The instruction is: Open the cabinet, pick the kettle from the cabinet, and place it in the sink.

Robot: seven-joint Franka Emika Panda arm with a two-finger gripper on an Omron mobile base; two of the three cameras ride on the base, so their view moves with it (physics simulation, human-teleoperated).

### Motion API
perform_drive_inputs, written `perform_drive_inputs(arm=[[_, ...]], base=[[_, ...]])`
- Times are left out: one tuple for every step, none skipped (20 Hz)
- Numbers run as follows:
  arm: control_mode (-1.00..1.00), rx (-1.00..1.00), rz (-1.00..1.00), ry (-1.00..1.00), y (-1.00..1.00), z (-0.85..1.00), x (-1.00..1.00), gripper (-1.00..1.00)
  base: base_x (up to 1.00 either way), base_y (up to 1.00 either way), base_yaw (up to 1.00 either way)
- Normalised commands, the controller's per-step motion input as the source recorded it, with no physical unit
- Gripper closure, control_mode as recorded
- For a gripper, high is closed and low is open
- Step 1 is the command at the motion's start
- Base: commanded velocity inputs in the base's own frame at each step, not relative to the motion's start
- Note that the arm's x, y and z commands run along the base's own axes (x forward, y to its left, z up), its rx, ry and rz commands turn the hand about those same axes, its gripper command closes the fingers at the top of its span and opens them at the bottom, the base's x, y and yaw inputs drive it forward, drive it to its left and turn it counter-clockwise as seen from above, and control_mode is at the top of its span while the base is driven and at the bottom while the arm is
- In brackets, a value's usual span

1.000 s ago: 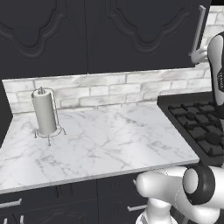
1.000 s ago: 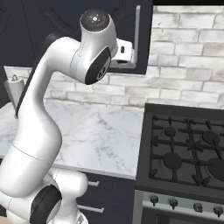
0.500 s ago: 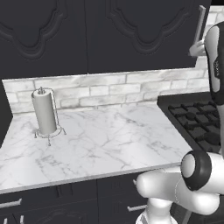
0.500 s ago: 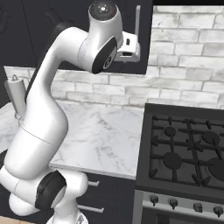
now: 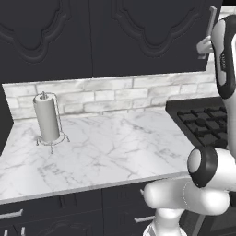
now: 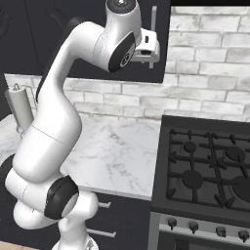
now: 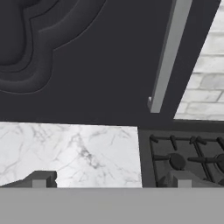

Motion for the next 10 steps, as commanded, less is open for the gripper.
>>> perform_drive_inputs(arm=[[-1.0, 0.0, 0.0, -0.02, -0.2, 0.0, 0.21, -1.0], [-1.0, 0.0, 0.0, -0.04, -0.14, 0.0, 0.24, -1.0], [-1.0, 0.0, 0.0, -0.04, -0.12, 0.0, 0.26, -1.0], [-1.0, 0.0, 0.0, -0.03, -0.11, 0.0, 0.29, -1.0], [-1.0, 0.0, 0.0, -0.03, -0.11, 0.0, 0.31, -1.0], [-1.0, 0.0, 0.0, -0.02, -0.1, 0.0, 0.31, -1.0], [-1.0, 0.0, 0.0, 0.0, -0.11, 0.0, 0.33, -1.0], [-1.0, 0.0, 0.0, 0.0, -0.08, 0.0, 0.34, -1.0], [-1.0, 0.0, 0.0, 0.0, -0.06, 0.0, 0.35, -1.0], [-1.0, 0.0, 0.0, 0.0, -0.07, 0.0, 0.35, -1.0]], base=[[0.0, 0.0, 0.0], [0.0, 0.0, 0.0], [0.0, 0.0, 0.0], [0.0, 0.0, 0.0], [0.0, 0.0, 0.0], [0.0, 0.0, 0.0], [0.0, 0.0, 0.0], [0.0, 0.0, 0.0], [0.0, 0.0, 0.0], [0.0, 0.0, 0.0]])
